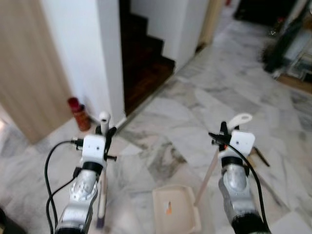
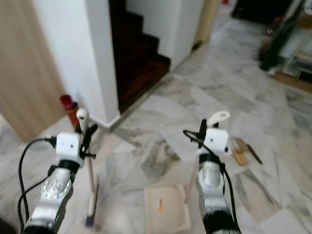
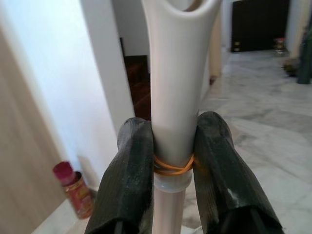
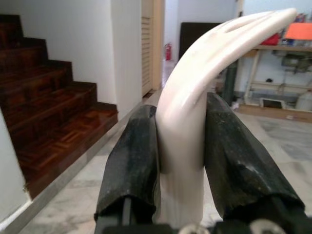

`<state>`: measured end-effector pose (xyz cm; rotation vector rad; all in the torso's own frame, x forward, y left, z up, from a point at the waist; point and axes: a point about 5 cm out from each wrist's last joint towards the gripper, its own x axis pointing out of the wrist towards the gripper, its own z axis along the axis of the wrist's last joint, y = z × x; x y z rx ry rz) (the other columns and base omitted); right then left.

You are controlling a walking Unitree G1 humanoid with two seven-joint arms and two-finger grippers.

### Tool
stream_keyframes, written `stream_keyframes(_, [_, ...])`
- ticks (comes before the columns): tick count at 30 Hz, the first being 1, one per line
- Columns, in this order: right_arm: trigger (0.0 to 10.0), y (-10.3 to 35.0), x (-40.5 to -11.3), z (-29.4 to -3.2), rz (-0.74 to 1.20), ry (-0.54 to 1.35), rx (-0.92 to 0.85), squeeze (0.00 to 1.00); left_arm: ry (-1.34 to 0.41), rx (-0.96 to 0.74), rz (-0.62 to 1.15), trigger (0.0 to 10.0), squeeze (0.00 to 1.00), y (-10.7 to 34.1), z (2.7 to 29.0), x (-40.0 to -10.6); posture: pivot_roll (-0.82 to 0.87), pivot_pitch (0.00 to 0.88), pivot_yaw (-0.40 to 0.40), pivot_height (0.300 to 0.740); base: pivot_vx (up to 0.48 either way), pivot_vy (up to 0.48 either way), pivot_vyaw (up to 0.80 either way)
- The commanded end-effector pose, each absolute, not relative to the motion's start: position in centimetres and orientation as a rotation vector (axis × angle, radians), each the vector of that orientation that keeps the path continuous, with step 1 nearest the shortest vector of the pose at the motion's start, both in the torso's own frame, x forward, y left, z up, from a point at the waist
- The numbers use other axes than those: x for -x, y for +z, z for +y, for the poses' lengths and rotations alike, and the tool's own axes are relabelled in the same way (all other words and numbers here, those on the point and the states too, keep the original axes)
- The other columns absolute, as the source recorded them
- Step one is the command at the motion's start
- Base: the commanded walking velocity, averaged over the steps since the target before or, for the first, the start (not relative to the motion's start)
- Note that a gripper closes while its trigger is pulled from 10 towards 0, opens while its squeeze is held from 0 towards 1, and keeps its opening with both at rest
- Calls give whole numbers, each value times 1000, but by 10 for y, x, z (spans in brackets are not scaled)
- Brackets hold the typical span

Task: Sweep floor

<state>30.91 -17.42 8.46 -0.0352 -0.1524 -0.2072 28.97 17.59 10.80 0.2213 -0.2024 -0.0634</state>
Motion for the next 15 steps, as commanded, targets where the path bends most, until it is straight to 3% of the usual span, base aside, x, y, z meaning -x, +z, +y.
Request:
stream_keyframes(1, [10000,95,-311,-173,-205,-212,33,0,-77,-229,-226,10000,0,115,175,-294,100,0,1,740,0,0,-800])
stream_keyframes(15, [10000,95,-302,-178,-221,-240,36,0,-140,-207,-228,10000,0,116,157,-306,31,0,11,740,0,0,-800])
